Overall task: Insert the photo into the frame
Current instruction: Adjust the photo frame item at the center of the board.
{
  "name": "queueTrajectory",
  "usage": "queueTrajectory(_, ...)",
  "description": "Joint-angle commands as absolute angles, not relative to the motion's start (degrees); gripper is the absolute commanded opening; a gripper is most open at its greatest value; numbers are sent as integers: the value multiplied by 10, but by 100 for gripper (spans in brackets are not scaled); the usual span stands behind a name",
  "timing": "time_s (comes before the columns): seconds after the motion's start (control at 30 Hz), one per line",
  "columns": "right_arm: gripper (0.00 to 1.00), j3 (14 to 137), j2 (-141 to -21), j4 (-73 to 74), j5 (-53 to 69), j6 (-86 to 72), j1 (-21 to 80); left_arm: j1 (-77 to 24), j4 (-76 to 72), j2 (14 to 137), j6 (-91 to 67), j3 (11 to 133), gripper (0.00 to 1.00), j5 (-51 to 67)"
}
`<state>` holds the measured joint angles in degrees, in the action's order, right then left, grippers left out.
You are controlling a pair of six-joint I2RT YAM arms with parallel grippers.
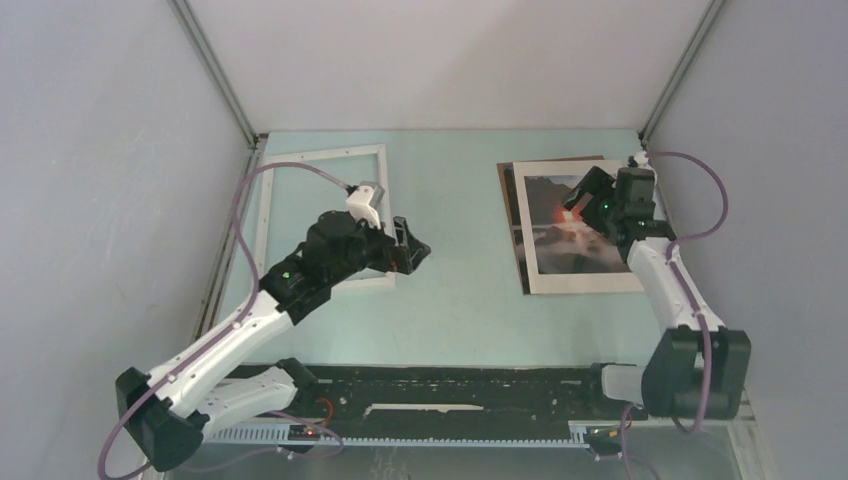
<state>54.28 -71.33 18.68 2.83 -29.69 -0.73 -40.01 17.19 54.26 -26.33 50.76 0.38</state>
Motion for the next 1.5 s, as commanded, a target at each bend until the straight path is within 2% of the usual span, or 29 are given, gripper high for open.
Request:
queueTrajectory(0.0, 100, 573, -788, 108, 74, -311, -105, -405, 93, 586, -342, 479, 100, 80)
queueTrajectory(0.23, 100, 697, -962, 190, 67, -258, -224, -409, 72, 662, -361, 468, 100, 117)
queueTrajectory(0.7, 97, 898, -1164, 321, 11, -165, -275, -409, 82, 677, -324, 467, 100, 124)
queueTrajectory(1.13, 96, 879, -1195, 330, 97, -174, -300, -407, 119, 707, -328, 494, 100, 114)
queueTrajectory(1.47, 92, 703, -1102, 227, 242, -225, -293, -405, 123, 748, -383, 498, 100, 107)
